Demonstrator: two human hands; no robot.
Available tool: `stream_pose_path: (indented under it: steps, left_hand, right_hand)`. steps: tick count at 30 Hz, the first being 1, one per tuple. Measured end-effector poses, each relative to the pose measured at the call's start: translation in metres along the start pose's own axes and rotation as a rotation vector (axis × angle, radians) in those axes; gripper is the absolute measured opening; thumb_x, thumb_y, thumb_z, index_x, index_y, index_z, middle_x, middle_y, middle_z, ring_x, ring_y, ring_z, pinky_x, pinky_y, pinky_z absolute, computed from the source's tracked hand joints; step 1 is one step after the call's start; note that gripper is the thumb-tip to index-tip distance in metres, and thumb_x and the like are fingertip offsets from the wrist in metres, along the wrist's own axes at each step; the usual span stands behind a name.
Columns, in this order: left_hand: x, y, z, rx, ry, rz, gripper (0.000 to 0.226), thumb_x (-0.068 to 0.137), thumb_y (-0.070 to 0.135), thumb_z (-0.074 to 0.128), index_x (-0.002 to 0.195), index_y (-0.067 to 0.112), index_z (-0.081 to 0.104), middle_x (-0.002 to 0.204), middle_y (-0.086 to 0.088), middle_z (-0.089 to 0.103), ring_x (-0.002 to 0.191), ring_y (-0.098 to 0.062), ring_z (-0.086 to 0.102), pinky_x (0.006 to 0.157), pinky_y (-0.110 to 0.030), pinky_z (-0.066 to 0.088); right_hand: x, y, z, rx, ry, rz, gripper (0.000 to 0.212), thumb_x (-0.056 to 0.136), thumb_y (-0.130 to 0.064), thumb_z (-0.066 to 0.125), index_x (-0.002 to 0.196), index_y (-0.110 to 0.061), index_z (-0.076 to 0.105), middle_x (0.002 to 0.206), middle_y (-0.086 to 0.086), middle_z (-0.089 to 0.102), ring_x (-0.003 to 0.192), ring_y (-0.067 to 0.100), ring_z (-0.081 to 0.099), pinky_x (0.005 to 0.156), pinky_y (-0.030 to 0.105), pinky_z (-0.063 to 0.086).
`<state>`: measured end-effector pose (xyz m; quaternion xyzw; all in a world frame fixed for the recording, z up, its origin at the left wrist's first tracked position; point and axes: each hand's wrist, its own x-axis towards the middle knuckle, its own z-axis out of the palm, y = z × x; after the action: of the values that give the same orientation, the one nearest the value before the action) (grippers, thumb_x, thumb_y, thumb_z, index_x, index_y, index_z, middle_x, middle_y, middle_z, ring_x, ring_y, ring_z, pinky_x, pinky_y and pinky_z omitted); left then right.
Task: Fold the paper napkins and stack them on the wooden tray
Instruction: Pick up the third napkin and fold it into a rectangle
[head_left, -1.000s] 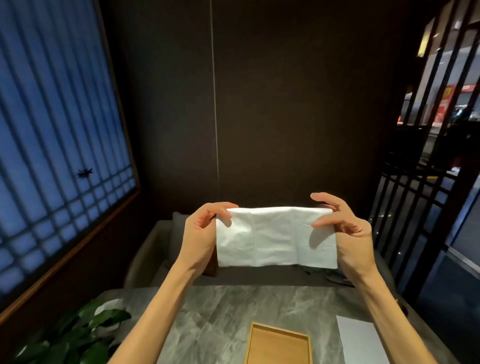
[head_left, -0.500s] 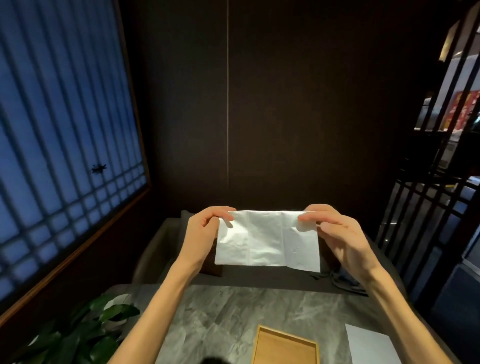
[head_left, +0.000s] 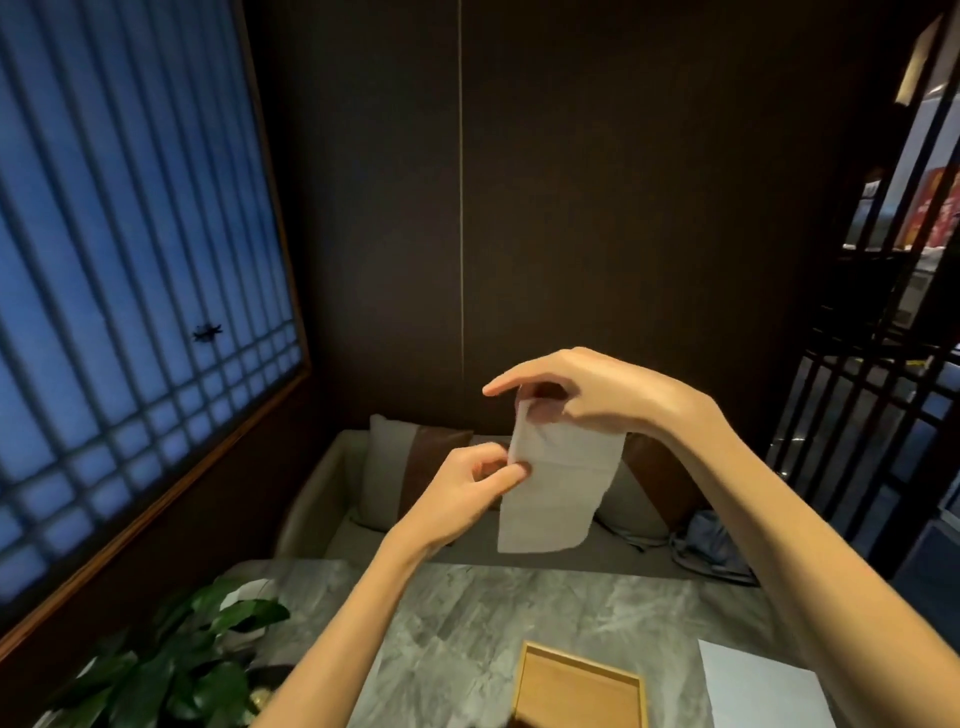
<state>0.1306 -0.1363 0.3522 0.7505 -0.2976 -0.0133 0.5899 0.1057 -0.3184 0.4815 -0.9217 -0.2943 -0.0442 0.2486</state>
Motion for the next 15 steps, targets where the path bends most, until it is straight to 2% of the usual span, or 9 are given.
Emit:
stream_pose_path:
  steps: [2,3,4,6,8,10,11,13,15]
  left_hand:
    - [-0.001,-0.002,0.001,-0.121,0.095,-0.007,0.016,0.097,0.033,0.064,0.102,0.028,0.078,0.102,0.001,0.079,0.097,-0.019,0.076,0.083,-0.032,0.062]
    - [-0.001,-0.002,0.001,-0.151,0.136,-0.006,0.017,0.097,0.034,0.064,0.105,0.028,0.078,0.104,-0.001,0.079,0.097,-0.021,0.076,0.083,-0.033,0.063]
    - [-0.001,-0.002,0.001,-0.169,0.169,-0.011,0.017,0.097,0.034,0.064,0.106,0.029,0.078,0.105,0.0,0.079,0.097,-0.02,0.077,0.081,-0.031,0.063]
    - [0.0,0.0,-0.001,-0.214,0.229,-0.045,0.02,0.1,0.025,0.061,0.104,0.031,0.079,0.104,0.001,0.08,0.095,-0.018,0.078,0.076,-0.026,0.062]
    - [0.0,0.0,-0.005,-0.23,0.262,-0.077,0.024,0.1,0.021,0.059,0.101,0.033,0.079,0.102,0.001,0.081,0.093,-0.017,0.078,0.074,-0.025,0.062]
    - [0.0,0.0,-0.008,-0.205,0.246,-0.094,0.021,0.099,0.027,0.059,0.101,0.032,0.079,0.102,0.001,0.081,0.093,-0.018,0.078,0.077,-0.032,0.064]
    - [-0.001,0.0,-0.008,-0.194,0.225,-0.1,0.02,0.099,0.033,0.059,0.101,0.029,0.079,0.101,-0.001,0.08,0.094,-0.021,0.078,0.08,-0.037,0.065]
    - [-0.001,0.001,-0.007,-0.176,0.2,-0.117,0.034,0.099,0.044,0.057,0.097,0.018,0.078,0.099,-0.012,0.078,0.094,-0.033,0.075,0.08,-0.045,0.062]
    - [0.0,0.0,-0.004,-0.176,0.229,-0.132,0.049,0.1,0.046,0.055,0.096,0.001,0.071,0.098,-0.026,0.072,0.094,-0.047,0.068,0.076,-0.045,0.059]
  right_hand:
    - [-0.001,0.014,0.005,0.011,0.215,0.039,0.046,0.095,-0.031,0.065,0.139,-0.036,0.053,0.122,-0.012,0.063,0.113,0.01,0.063,0.094,0.028,0.057]
    - [-0.005,0.021,0.01,0.066,0.324,0.101,0.054,0.092,-0.046,0.062,0.143,-0.041,0.046,0.127,-0.015,0.06,0.115,0.007,0.061,0.094,0.023,0.054]
    - [-0.011,0.026,0.017,0.197,0.391,0.177,0.065,0.087,-0.06,0.059,0.146,-0.043,0.039,0.133,-0.017,0.055,0.118,0.004,0.058,0.095,0.022,0.051]
    - [-0.026,0.042,0.037,0.613,0.377,0.288,0.075,0.079,-0.072,0.058,0.146,-0.042,0.041,0.145,-0.014,0.052,0.124,0.008,0.058,0.099,0.033,0.054]
    - [-0.039,0.056,0.06,0.893,0.283,0.311,0.054,0.086,-0.063,0.061,0.133,-0.036,0.059,0.135,-0.003,0.066,0.117,0.017,0.068,0.093,0.039,0.059]
    - [-0.045,0.059,0.078,0.904,0.317,0.304,0.027,0.092,-0.045,0.065,0.116,-0.034,0.072,0.121,-0.001,0.074,0.11,0.017,0.072,0.085,0.034,0.062]
    - [-0.046,0.059,0.083,0.884,0.368,0.33,0.021,0.092,-0.04,0.067,0.11,-0.034,0.075,0.118,-0.002,0.075,0.108,0.016,0.073,0.085,0.032,0.061]
    - [-0.046,0.058,0.088,0.886,0.418,0.377,0.02,0.091,-0.039,0.069,0.107,-0.029,0.076,0.114,-0.003,0.076,0.107,0.016,0.073,0.088,0.035,0.06]
    - [-0.047,0.058,0.088,0.897,0.413,0.395,0.025,0.092,-0.038,0.068,0.109,-0.022,0.075,0.113,0.0,0.077,0.108,0.018,0.072,0.094,0.04,0.058]
